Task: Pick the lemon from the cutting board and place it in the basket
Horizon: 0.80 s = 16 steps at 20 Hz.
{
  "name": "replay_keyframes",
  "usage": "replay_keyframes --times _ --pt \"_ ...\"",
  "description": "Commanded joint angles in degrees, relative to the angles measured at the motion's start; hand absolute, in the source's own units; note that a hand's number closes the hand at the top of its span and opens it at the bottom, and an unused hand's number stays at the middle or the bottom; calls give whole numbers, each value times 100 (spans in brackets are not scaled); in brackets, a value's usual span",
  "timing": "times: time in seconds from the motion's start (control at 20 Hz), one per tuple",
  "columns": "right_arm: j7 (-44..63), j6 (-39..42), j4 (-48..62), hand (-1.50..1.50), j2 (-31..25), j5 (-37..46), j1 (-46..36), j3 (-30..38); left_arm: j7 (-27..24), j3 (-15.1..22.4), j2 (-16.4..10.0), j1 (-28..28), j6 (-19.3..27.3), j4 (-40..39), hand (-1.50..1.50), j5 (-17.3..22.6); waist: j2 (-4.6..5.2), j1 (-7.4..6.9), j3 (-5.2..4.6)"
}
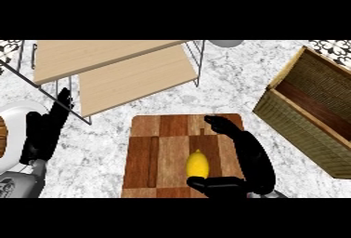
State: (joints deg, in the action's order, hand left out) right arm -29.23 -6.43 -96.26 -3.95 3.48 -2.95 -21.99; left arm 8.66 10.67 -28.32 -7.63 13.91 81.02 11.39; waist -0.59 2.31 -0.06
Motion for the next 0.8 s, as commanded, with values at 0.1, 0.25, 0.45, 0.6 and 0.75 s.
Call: replay_keyframes --times 0.1,0.25,0.45,0.6,0.75 --pt "1512 -446 -655 -150 -1494 1666 153 369 53 -17 37 27 -25 -66 0 26 -39 138 -46" --pt "2306 345 -1129 -150 -2385 2009 196 301 60 74 114 -45 -63 -68 0 -5 -20 142 -51" --pt "3203 1688 -1868 -150 -3290 1735 326 187 214 82 86 -192 -23 -25 0 -82 10 66 -32" --pt "3918 2400 -2854 -150 -3589 1311 592 9 92 178 255 -175 -16 -131 0 -149 20 38 -23" --pt "4957 2888 -3573 -150 -3624 532 406 349 146 -115 37 -299 -333 -297 0 29 48 -120 -11"
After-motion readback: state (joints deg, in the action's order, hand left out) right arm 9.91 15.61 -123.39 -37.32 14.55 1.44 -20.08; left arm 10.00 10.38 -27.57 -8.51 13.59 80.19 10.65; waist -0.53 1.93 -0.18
